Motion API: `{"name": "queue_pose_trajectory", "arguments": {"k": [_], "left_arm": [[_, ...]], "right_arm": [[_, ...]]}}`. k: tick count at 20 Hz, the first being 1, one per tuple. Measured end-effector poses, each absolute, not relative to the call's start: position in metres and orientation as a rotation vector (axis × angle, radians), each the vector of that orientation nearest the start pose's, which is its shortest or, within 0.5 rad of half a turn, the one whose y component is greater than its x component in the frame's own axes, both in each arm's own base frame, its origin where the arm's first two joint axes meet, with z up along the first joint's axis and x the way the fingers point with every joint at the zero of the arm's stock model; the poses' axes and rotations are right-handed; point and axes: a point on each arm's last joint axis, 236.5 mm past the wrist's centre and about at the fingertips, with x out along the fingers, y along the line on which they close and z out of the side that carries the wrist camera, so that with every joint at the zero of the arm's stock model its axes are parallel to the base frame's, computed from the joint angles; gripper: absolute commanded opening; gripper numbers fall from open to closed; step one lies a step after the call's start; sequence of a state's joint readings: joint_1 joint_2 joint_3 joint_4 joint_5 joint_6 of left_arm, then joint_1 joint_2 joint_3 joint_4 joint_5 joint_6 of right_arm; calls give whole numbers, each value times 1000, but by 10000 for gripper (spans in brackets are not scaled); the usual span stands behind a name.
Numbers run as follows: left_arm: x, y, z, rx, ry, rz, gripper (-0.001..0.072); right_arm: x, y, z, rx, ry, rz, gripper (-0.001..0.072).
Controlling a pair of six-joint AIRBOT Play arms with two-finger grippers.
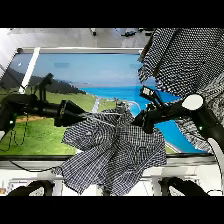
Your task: Fold the clothes and pants, and hang the long-sleeved shirts on hangers.
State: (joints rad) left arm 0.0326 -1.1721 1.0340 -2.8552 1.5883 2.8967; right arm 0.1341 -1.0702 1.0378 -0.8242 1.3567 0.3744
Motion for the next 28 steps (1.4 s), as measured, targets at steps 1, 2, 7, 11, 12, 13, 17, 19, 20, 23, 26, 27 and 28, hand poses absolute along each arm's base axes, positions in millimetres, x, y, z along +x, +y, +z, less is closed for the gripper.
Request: {"name": "queue_pose_trajectory", "arguments": {"k": [1, 2, 7, 11, 12, 13, 17, 19, 20, 23, 26, 27, 28], "left_arm": [[287, -213, 170, -62, 499, -1460, 567], [297, -207, 173, -44, 481, -1408, 567], [356, -187, 161, -47, 460, -1182, 567], [394, -195, 112, -236, 595, -1116, 567], [400, -200, 95, -302, 654, -1107, 567], [403, -207, 78, -355, 708, -1100, 568], [394, -250, 31, -504, 884, -1135, 669], [383, -276, 22, -517, 929, -1176, 681], [379, -290, 22, -509, 936, -1196, 681], [374, -324, 26, -468, 926, -1231, 683], [374, -348, 38, -438, 892, -1256, 685], [373, -354, 42, -436, 886, -1263, 684], [372, -359, 44, -436, 884, -1264, 684]], "right_arm": [[279, 194, 88, -434, 787, 1257, 34], [279, 191, 89, -449, 787, 1250, 34], [253, 185, 116, -524, 753, 1272, 34], [215, 187, 144, -523, 727, 1340, 34], [205, 190, 151, -510, 713, 1363, 34], [198, 193, 158, -499, 698, 1380, 35], [176, 204, 177, -451, 647, 1452, 35], [169, 206, 181, -437, 641, 1477, 35], [166, 206, 183, -430, 643, 1487, 35], [160, 207, 184, -418, 654, 1504, 34], [157, 207, 184, -412, 662, 1511, 34], [157, 206, 184, -412, 663, 1510, 35], [156, 206, 184, -413, 666, 1511, 35]]}}
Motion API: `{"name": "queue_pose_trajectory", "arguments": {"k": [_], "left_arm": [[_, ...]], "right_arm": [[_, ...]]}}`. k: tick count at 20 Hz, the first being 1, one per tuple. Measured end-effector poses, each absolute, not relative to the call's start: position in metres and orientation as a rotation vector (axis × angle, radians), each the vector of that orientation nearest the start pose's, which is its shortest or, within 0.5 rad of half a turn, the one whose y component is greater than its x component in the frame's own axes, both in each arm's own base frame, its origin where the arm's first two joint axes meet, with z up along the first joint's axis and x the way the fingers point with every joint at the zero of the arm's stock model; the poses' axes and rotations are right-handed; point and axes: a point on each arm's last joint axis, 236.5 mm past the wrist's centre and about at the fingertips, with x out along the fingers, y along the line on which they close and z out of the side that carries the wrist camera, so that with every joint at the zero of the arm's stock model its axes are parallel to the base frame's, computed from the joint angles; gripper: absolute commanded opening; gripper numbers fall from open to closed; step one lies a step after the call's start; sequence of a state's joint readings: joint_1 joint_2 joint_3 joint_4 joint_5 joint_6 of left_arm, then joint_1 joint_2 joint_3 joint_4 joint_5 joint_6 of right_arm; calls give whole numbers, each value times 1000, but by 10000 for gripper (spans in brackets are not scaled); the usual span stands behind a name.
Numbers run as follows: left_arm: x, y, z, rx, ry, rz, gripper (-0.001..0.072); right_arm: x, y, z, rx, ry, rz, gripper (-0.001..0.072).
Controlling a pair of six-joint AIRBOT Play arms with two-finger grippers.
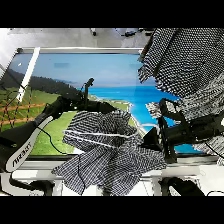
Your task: Fold the clothes and pants, and hang the long-sleeved shirts on hangers.
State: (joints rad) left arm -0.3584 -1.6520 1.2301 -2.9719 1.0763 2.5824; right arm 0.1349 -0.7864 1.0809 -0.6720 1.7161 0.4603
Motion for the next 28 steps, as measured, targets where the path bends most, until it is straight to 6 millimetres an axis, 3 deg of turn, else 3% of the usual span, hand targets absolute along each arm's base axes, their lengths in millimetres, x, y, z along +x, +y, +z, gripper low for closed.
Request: {"name": "queue_pose_trajectory", "arguments": {"k": [16, 18, 19, 20, 21, 24, 28], "left_arm": [[373, -376, 33, -733, 1149, -1071, 672], [366, -383, 27, -764, 1198, -1051, 547], [362, -388, 23, -774, 1220, -1043, 384], [360, -393, 18, -784, 1238, -1028, 89], [361, -396, 14, -785, 1239, -1012, 36], [375, -398, 7, -803, 1212, -940, 35], [413, -368, 20, -852, 1136, -872, 35]], "right_arm": [[161, 198, 174, -440, 716, 1469, 35], [161, 198, 174, -439, 716, 1465, 35], [162, 198, 174, -440, 717, 1465, 35], [162, 198, 174, -440, 717, 1464, 35], [162, 198, 174, -440, 717, 1463, 35], [163, 196, 172, -445, 722, 1458, 36], [173, 183, 159, -500, 777, 1381, 36]]}}
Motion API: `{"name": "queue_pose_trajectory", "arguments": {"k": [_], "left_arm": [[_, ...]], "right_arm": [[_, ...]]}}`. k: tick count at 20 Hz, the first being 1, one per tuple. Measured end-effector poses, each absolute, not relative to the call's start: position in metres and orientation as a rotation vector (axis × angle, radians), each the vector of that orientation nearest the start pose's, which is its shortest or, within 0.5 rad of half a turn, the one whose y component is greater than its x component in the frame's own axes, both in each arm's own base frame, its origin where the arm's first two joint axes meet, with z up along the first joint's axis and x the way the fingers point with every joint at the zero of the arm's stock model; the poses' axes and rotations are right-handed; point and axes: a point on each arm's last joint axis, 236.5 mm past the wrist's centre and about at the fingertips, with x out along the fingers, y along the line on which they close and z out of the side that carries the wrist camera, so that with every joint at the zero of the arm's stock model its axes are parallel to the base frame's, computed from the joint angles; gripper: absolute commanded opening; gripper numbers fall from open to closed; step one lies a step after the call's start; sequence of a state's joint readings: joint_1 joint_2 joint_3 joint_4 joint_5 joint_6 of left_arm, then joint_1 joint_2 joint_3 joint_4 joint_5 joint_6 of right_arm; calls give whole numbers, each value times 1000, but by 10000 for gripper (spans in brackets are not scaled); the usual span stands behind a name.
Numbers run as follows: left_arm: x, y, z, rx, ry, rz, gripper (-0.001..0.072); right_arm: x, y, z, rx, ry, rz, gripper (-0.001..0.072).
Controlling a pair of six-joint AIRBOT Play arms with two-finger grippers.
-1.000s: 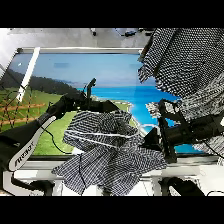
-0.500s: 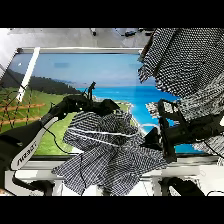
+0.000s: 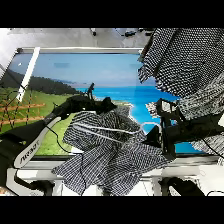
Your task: Fold the clothes and pants, and hang the long-sleeved shirts on hangers.
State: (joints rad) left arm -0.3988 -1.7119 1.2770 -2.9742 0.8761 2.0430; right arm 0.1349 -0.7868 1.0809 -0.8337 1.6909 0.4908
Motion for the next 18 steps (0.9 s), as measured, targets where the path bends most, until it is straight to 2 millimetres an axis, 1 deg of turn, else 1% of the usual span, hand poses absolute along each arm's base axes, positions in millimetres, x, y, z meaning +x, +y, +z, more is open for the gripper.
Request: {"name": "queue_pose_trajectory", "arguments": {"k": [2, 5, 8, 10, 13, 16, 18], "left_arm": [[431, -345, 36, -874, 1089, -853, 35], [454, -306, 68, -900, 996, -825, 35], [464, -273, 105, -900, 906, -816, 35], [464, -260, 130, -889, 849, -822, 35], [457, -249, 166, -856, 772, -839, 35], [442, -245, 201, -819, 707, -871, 35], [429, -247, 220, -793, 678, -905, 35]], "right_arm": [[184, 173, 150, -536, 807, 1315, 35], [206, 160, 143, -570, 821, 1195, 35], [227, 149, 139, -584, 826, 1086, 35], [240, 139, 134, -585, 849, 1008, 35], [261, 127, 130, -563, 869, 894, 35], [284, 113, 129, -534, 869, 765, 35], [297, 105, 130, -521, 860, 696, 35]]}}
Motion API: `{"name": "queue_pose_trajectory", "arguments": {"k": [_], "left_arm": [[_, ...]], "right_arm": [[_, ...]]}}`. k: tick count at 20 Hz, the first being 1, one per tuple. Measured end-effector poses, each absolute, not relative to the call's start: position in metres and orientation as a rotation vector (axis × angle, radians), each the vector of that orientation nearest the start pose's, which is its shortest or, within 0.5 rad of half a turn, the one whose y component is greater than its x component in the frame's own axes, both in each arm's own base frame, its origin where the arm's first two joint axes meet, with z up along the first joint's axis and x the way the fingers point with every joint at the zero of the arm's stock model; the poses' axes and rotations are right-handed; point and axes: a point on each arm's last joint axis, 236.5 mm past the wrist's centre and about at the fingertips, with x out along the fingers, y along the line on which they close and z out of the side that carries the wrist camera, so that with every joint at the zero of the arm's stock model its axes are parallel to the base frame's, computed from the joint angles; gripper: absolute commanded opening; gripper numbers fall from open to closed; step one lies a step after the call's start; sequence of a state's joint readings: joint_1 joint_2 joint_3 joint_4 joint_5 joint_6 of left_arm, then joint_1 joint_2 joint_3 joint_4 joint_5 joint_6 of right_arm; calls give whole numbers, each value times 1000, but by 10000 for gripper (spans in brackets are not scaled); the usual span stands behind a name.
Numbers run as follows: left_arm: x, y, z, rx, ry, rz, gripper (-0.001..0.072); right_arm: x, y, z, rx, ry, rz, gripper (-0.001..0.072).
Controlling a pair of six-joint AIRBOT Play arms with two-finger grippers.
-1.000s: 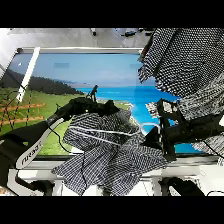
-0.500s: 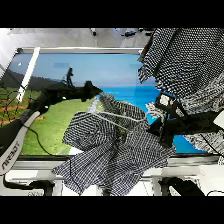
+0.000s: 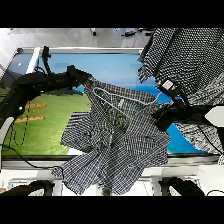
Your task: Fold the clothes and pants, and hang the long-sleeved shirts on hangers.
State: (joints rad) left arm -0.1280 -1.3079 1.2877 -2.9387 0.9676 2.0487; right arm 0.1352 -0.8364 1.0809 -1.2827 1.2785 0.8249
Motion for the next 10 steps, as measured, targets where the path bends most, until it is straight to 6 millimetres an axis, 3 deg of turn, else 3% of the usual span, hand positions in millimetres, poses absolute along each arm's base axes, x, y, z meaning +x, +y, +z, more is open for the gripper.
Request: {"name": "queue_pose_trajectory", "arguments": {"k": [2, 5, 7, 10], "left_arm": [[411, -258, 237, -768, 662, -953, 35], [375, -293, 249, -722, 685, -1055, 35], [346, -324, 238, -631, 737, -1121, 35], [307, -369, 205, -491, 837, -1179, 35]], "right_arm": [[305, 102, 132, -509, 847, 656, 35], [316, 107, 140, -467, 797, 637, 35], [320, 114, 145, -433, 769, 644, 35], [324, 123, 153, -388, 729, 655, 35]]}}
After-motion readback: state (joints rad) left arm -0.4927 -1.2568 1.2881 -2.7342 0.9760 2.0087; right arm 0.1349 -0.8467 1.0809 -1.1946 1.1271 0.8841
